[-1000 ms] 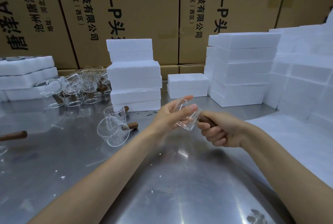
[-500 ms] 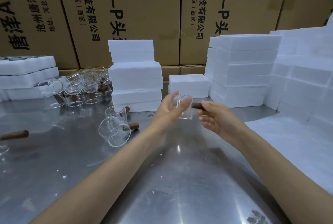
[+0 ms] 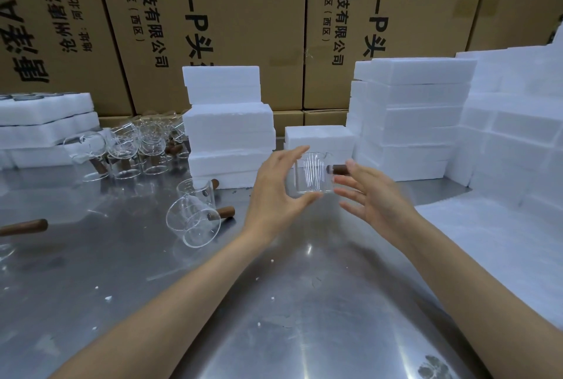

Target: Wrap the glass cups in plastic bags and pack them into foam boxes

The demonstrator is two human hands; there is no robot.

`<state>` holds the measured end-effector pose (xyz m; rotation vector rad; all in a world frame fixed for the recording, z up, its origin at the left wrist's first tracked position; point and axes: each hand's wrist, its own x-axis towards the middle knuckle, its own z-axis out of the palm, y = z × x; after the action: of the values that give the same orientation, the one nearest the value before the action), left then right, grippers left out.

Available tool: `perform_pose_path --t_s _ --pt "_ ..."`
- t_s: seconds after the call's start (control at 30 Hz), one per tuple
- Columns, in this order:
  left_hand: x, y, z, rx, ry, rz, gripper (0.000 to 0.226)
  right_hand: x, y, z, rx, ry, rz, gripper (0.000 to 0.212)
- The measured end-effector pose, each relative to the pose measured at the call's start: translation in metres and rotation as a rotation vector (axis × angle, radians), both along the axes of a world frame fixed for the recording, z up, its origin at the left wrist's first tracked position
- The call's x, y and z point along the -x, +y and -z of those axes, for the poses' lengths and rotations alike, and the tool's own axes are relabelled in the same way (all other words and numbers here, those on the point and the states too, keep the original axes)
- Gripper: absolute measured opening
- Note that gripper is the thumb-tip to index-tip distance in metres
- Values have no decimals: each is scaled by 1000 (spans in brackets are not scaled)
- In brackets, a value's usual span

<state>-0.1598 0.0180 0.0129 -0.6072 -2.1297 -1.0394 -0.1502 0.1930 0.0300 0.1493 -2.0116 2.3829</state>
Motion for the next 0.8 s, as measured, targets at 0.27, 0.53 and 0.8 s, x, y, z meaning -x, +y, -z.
perform_pose_path --t_s 0.27,0.53,0.8 --pt "-4 10 -1 138 197 -29 69 -5 -20 12 -244 80 -17 76" --pt "0 4 3 26 77 68 90 -1 -11 5 35 43 -137 11" --pt "-1 3 -3 93 196 -63 61 -4 -10 5 -124 36 -133 64"
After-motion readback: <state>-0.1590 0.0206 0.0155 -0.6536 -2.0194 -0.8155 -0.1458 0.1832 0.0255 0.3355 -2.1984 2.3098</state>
